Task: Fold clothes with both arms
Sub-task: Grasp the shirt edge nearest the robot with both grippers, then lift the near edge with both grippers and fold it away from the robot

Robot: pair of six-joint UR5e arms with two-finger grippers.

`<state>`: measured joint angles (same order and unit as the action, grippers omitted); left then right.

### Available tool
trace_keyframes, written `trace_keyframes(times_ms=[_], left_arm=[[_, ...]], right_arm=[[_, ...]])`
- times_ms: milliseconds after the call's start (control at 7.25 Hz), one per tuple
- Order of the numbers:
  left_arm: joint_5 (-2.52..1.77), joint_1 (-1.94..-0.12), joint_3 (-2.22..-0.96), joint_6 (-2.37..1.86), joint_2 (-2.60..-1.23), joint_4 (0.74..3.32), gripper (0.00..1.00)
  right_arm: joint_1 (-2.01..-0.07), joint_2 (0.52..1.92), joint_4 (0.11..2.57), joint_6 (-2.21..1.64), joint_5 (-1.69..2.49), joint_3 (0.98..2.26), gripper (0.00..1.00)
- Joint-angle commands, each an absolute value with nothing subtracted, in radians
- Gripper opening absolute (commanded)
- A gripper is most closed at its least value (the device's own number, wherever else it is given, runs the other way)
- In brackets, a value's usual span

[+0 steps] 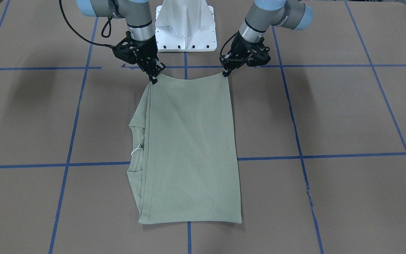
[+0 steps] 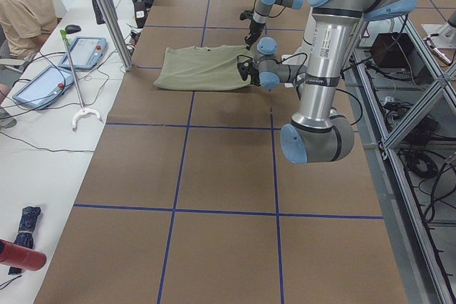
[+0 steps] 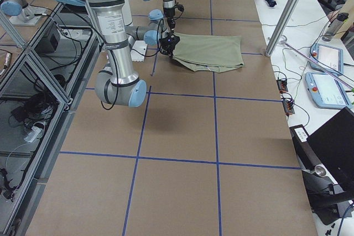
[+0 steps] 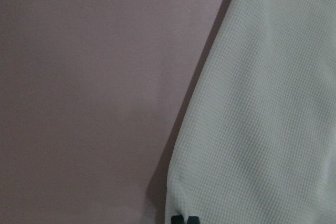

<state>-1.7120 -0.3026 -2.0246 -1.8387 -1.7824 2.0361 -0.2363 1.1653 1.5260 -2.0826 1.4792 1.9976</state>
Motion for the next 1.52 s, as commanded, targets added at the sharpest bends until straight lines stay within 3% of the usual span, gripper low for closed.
trace_keyframes(times_ms=[0,276,552,828,1380], left_arm=[[-1.713,-0.243,-2.17,-1.915,-1.717,1.997,0.0],[-1.716,-0.241,-2.285,-1.94,-1.747,1.933,0.0],[-1.718,-0.401,-2.194,-1.837,-1.878,1.91,0.0],[-1.736,-0.584,-1.989,-1.662,-2.032,1.876,0.0],[-1.747,-0.706,-1.699,-1.565,-2.088,2.076,0.0]], right_arm=[[-0.166,1.218,1.529,-2.092,1.482,2.136,0.0],[-0.175,1.256,1.529,-2.094,1.482,2.273,0.0],[-0.358,1.195,1.529,-2.054,1.527,2.205,0.0],[-0.573,1.035,1.516,-1.93,1.689,1.963,0.0],[-0.656,0.852,1.251,-1.891,1.715,1.506,0.0]])
